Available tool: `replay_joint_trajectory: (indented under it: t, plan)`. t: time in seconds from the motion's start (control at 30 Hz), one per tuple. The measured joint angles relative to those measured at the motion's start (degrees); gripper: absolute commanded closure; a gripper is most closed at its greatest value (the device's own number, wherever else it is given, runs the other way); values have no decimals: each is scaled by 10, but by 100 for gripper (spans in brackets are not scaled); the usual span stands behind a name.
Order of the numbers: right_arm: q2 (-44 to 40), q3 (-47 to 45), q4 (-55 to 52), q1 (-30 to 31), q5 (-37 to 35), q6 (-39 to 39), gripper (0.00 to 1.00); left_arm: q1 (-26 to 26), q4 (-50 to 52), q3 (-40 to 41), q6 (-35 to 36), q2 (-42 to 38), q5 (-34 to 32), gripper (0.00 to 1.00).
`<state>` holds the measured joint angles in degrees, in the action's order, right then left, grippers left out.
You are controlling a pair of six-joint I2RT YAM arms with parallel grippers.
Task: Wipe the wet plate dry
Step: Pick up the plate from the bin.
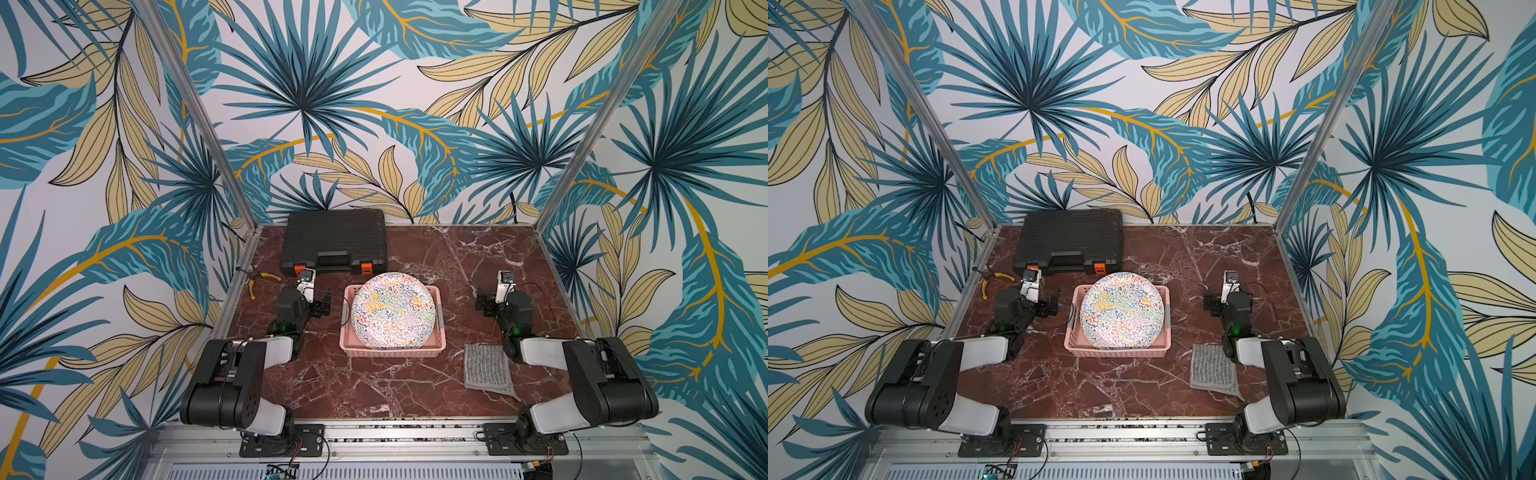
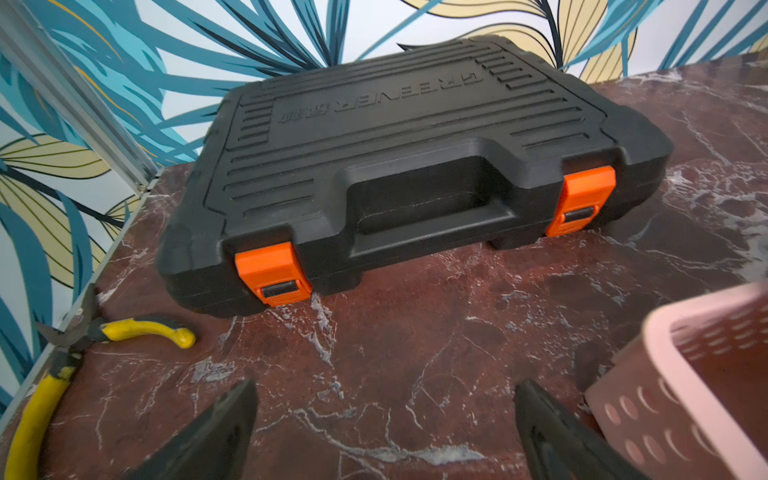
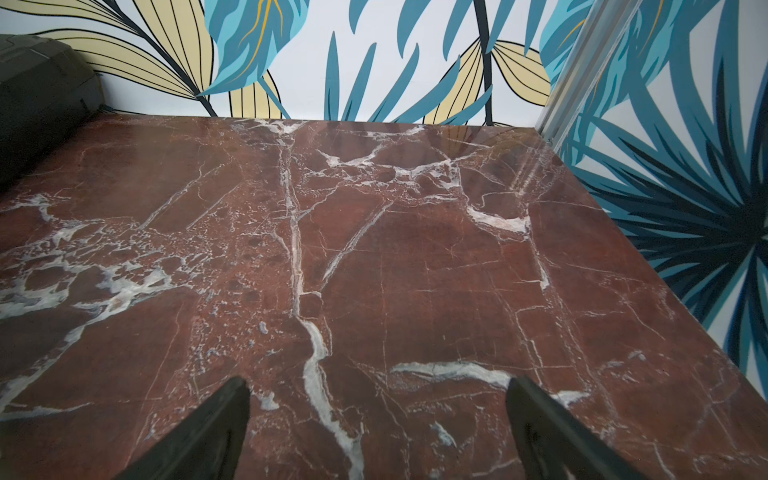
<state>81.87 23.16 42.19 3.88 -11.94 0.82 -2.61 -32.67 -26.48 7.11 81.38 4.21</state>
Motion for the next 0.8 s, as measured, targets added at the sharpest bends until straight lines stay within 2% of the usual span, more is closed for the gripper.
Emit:
replay_joint_trajectory:
  t: [0.1, 0.2, 0.23, 0.3, 0.4, 0.5, 0.67, 0.8]
  plan:
    - [-87, 89, -175, 2, -47, 70, 0, 0, 200, -129, 29, -49, 36, 0]
    - [-127, 189, -300, 0, -94, 191, 0, 0, 378, -267, 61, -65, 72, 0]
    - [-130, 222, -345, -3, -83, 226, 0, 0, 447, -315, 75, -70, 87, 0]
    - [-126, 253, -405, -5, -36, 263, 0, 0, 544, -356, 94, -78, 116, 0]
    - [-127, 259, -472, 9, 62, 299, 1, 0, 671, -371, 121, -77, 165, 0]
    - [-134, 262, -527, 54, 128, 309, 0, 0, 756, -362, 135, -59, 209, 0]
    - [-120, 317, -608, 156, 179, 291, 0, -11, 818, -341, 141, -16, 260, 3]
    - [-84, 347, -623, 205, 208, 266, 1, -34, 825, -325, 139, 3, 272, 10]
